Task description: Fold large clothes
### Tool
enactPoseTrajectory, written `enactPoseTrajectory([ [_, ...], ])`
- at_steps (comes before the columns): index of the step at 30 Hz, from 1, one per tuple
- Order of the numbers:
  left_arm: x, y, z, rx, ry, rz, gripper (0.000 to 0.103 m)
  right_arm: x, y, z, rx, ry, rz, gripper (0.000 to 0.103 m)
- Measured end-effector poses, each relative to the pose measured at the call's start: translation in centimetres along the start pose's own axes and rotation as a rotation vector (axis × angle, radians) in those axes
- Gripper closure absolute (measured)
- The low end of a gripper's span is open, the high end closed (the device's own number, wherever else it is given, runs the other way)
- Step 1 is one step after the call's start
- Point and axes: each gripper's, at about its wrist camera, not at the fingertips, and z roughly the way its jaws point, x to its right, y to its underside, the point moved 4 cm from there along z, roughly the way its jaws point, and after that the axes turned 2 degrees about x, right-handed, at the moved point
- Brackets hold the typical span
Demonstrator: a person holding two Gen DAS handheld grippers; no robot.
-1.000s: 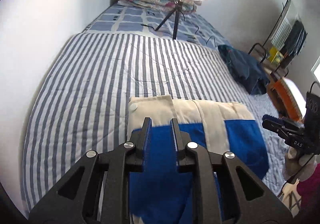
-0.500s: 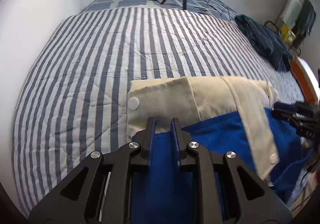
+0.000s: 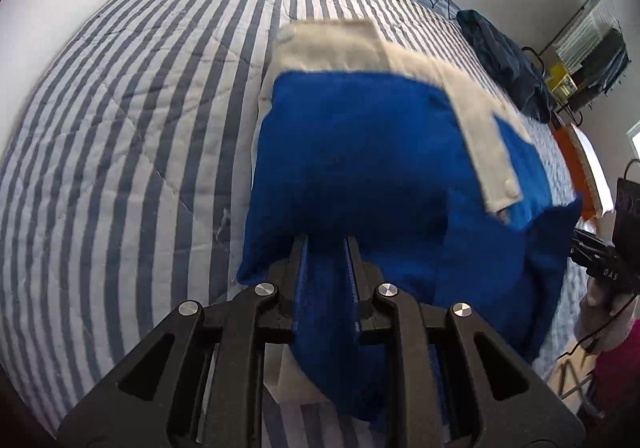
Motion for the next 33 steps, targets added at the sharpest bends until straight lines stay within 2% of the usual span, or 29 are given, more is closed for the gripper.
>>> enactPoseTrajectory([
  [2,0.8,0.4,-0.2,0.01,-0.047,0.071,0.085,0.1,0.7,1.0,0.003,0.014,-0.029,0.078],
  [3,1.0,0.3,-0.2,-0.002,-0.055,0.075,0.085,0.2,0.7,1.0,0.007,0.014,-0.013,0.078],
  [6,0.8,-0.1,-1.3,-0.008,-0.065,0.007,0.085,0.2,0.2,0.1,-0.003,0.027,0.011,0.078],
  [10,1.5,-0.3,-4.1,0.072,-0.077,0.028,0.084,-1.4,0.3,-3.8,0.096,0.054,-0.033,0.075],
  [12,1.4,-0.3,-5.3,0.101,-0.059,-0.004,0.084,-3.0,0.5,-5.9,0.159,0.014,-0.062,0.075],
  [14,1.4,-0.4,-6.2,0.123,-0.045,-0.034,0.084,-5.1,0.5,-7.2,0.198,-0.063,-0.105,0.075],
  [17,1.4,-0.5,-6.5,0.131,-0.051,-0.037,0.081,-7.4,0.1,-6.4,0.168,-0.147,-0.176,0.076],
  [19,1.1,-0.2,-6.7,0.123,-0.046,-0.047,0.08,-8.0,-0.7,-4.3,0.143,-0.116,-0.203,0.076],
  [22,1.1,0.0,-6.4,0.103,-0.044,-0.042,0.078,-6.5,-1.9,-1.6,0.12,-0.072,-0.133,0.076],
  [25,1.0,0.5,-5.9,0.087,-0.057,-0.034,0.056,-3.1,-2.0,1.1,0.057,-0.02,0.02,0.074],
  [26,0.8,0.6,-5.6,0.076,-0.06,-0.034,0.056,-2.4,-1.4,1.8,0.018,-0.026,0.063,0.079],
  [28,0.4,0.9,-5.3,0.056,-0.055,-0.043,0.056,-1.4,-0.8,1.8,0.014,-0.083,0.111,0.079],
  [30,-0.2,0.7,-5.3,0.052,-0.027,-0.072,0.056,-1.0,-0.5,0.3,0.028,-0.114,0.139,0.073],
  [32,-0.8,0.2,-5.5,0.045,0.038,-0.126,0.054,-0.4,-0.5,-1.8,0.069,-0.124,0.139,0.055],
  [33,-1.1,-0.1,-5.5,0.041,0.066,-0.151,0.05,-0.1,-0.5,-2.7,0.095,-0.117,0.131,0.052],
])
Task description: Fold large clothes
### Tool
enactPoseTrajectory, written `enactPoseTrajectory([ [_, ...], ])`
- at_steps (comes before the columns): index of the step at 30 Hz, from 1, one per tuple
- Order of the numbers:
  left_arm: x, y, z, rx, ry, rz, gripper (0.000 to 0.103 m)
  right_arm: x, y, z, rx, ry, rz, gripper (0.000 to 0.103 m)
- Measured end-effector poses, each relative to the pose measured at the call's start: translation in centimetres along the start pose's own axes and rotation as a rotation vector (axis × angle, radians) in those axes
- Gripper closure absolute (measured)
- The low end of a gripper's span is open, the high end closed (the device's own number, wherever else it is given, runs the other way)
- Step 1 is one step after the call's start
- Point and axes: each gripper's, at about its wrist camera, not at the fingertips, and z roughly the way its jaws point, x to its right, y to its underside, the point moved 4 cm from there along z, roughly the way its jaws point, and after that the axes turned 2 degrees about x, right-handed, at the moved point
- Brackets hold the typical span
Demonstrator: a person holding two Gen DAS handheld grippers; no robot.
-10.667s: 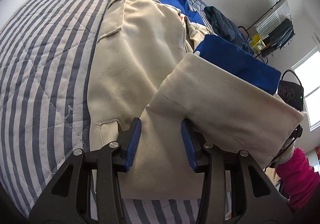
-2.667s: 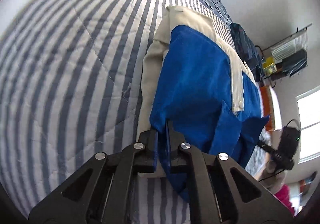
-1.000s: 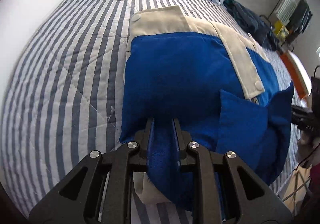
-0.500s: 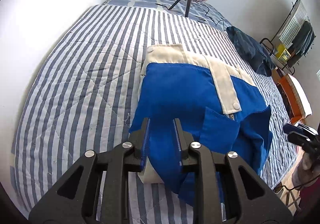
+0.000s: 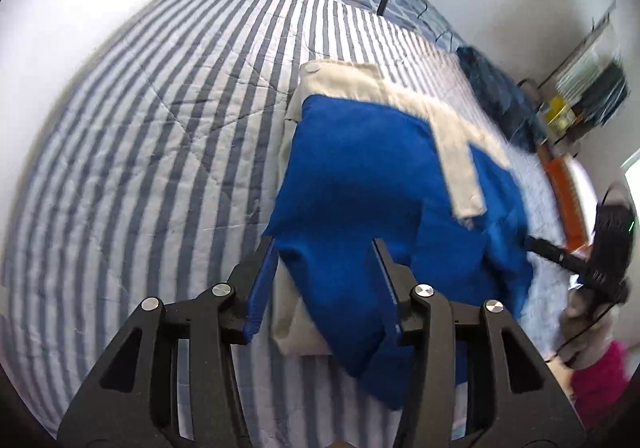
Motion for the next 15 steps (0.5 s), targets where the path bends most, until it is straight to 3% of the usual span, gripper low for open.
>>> enactPoseTrajectory([
  [2,-0.7,-0.7,0.0,-0.006,0.069,-0.074,0.037,1.0,-0.6,-2.0,0.056,0.031,-0.009,0.041],
  [4,-1.5,-1.4,0.4,-0.013,0.136,-0.144,0.037,2.1,-1.3,-3.3,0.09,0.059,0.007,0.035],
  [7,-2.9,-2.2,1.7,-0.05,0.207,-0.223,0.037,3.7,-1.9,-3.7,0.093,0.036,0.039,0.01],
  [8,-3.5,-2.4,2.1,-0.06,0.22,-0.249,0.037,4.1,-1.9,-3.6,0.09,0.025,0.044,0.006],
  [15,-8.0,-3.4,3.8,-0.08,0.284,-0.417,0.036,6.1,-1.7,-1.0,-0.021,0.009,0.056,0.006],
])
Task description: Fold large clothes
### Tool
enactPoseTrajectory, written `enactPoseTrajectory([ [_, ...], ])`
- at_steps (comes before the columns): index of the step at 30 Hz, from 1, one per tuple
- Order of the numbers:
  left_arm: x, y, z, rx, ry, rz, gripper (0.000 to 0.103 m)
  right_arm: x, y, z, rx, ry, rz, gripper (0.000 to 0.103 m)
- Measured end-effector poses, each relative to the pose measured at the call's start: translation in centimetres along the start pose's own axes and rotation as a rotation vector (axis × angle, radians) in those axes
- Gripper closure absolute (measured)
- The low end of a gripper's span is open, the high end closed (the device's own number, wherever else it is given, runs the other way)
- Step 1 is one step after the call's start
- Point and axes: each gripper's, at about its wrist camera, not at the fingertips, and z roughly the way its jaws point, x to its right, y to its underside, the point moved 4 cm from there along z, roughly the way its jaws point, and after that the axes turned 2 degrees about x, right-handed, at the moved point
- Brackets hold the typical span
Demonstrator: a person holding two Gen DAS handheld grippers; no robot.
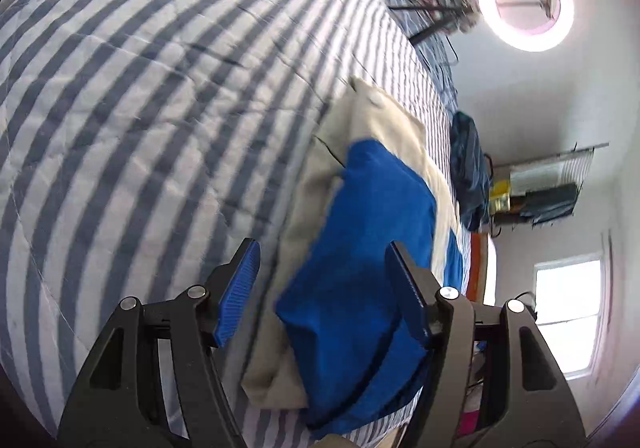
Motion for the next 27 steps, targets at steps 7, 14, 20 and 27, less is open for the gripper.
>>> enactPoseTrajectory([
  [7,-1.8,-1.2,1.1,-0.064,0.079,-0.026,0.036,1.5,0.3,2.3,-0.061,-0.075,0.068,0.017],
  [14,-1.4,-1.0,2.6,-0.102,0.128,0.001,0.036,2.6,0.0,3.4,-0.069,-0.189,0.138,0.029],
  [20,0.5,-0.4,4.1,-0.137,0.139,0.059,0.036,2.5,-0.6,4.8,-0.078,-0.269,0.161,0.04],
  [27,1.9,-0.3,5.1,-0.119,0.115,0.07,0.039,1.6,-1.4,5.5,-0.072,-0.285,0.155,0.039],
])
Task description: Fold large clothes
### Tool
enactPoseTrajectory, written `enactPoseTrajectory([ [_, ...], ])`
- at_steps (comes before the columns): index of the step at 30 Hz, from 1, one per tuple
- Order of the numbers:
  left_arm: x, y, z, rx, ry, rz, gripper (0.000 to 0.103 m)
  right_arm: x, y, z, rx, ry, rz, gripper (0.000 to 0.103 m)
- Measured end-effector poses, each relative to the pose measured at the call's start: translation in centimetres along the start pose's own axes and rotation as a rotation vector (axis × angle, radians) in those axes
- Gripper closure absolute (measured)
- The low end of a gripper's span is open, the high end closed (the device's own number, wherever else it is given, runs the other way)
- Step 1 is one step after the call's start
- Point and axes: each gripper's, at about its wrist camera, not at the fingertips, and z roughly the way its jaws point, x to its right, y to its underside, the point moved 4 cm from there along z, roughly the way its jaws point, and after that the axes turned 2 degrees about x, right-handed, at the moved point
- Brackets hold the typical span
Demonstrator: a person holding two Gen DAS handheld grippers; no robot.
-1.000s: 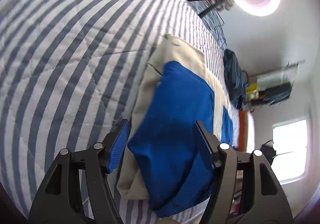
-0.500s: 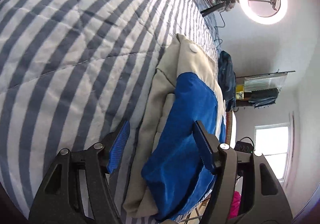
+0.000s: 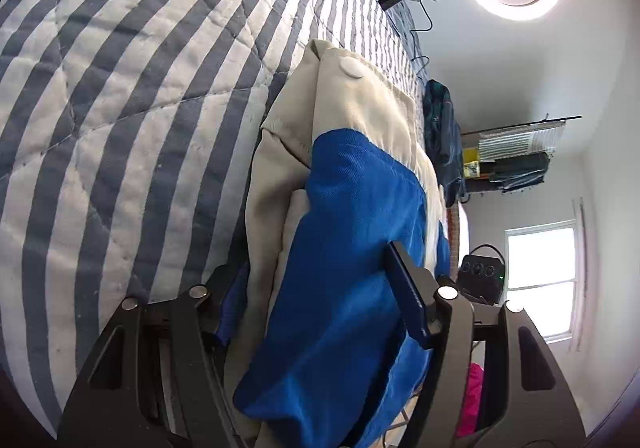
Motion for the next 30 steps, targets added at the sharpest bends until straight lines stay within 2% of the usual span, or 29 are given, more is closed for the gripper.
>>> enactPoseTrajectory([
  [3,1.7,0.0,0.8,0.029,-0.106,0.066,0.046,-0.7,0.0,0.6,-0.001,0.036,-0.008,0.042],
  [5,2.8,0.3,0.8,0.051,-0.158,0.119,0.053,-1.3,0.2,0.8,0.0,0.084,-0.039,0.053],
  [7,3.4,0.7,0.6,0.067,-0.18,0.145,0.06,-2.2,0.4,0.7,0.006,0.123,-0.073,0.059],
  [9,4.1,1.0,0.3,0.076,-0.189,0.174,0.064,-3.2,0.5,0.4,0.015,0.14,-0.098,0.062],
  [12,3.9,1.0,0.4,0.076,-0.177,0.169,0.062,-4.0,0.8,0.2,0.025,0.172,-0.153,0.062],
  [13,3.4,1.0,0.6,0.074,-0.169,0.137,0.057,-3.9,0.8,0.3,0.022,0.174,-0.14,0.059],
  [14,3.1,0.8,0.7,0.072,-0.165,0.117,0.049,-3.8,0.8,0.6,0.016,0.167,-0.115,0.05],
  [16,2.5,0.8,1.1,0.073,-0.161,0.094,0.046,-3.3,0.8,1.3,0.0,0.165,-0.069,0.047],
  [18,2.8,1.1,1.1,0.09,-0.178,0.118,0.049,-3.8,0.8,1.6,0.004,0.194,-0.083,0.049],
  [20,3.6,1.4,0.6,0.1,-0.201,0.154,0.063,-5.0,1.0,1.5,0.005,0.237,-0.134,0.06],
  [23,5.0,2.0,0.0,0.123,-0.218,0.184,0.074,-6.9,1.0,1.1,0.016,0.28,-0.191,0.068],
  [26,7.1,2.8,-1.0,0.148,-0.241,0.241,0.079,-9.0,1.2,0.6,0.027,0.345,-0.256,0.072],
  [30,9.9,4.2,-2.1,0.171,-0.233,0.309,0.081,-11.6,1.6,-0.6,0.048,0.397,-0.338,0.073],
])
